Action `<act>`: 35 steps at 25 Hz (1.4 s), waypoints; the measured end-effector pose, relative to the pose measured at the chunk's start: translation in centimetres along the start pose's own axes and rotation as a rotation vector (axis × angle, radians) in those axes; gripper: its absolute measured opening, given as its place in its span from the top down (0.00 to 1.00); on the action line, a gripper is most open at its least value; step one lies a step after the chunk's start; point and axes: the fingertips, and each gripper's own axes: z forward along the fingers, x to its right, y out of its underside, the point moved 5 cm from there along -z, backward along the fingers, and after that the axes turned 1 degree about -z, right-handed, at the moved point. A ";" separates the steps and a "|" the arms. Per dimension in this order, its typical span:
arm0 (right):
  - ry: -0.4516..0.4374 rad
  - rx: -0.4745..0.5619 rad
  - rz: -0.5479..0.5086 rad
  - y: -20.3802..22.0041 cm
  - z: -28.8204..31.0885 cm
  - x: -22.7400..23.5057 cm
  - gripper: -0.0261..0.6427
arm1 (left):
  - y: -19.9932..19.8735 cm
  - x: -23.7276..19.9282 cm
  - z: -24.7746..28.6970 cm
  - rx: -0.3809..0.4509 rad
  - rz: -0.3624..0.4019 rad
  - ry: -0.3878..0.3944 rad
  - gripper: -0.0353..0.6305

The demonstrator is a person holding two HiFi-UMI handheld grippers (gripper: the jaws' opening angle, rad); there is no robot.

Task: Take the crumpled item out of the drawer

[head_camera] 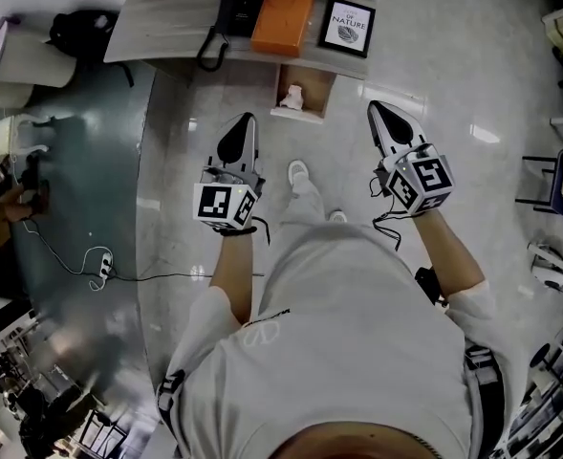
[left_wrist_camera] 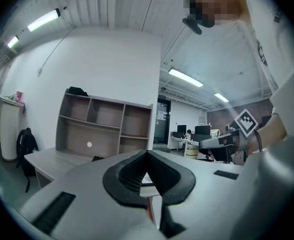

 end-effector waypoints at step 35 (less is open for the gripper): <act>-0.067 -0.282 0.027 14.3 21.7 3.5 0.96 | 15.6 -9.5 16.4 -0.214 -0.049 0.039 0.95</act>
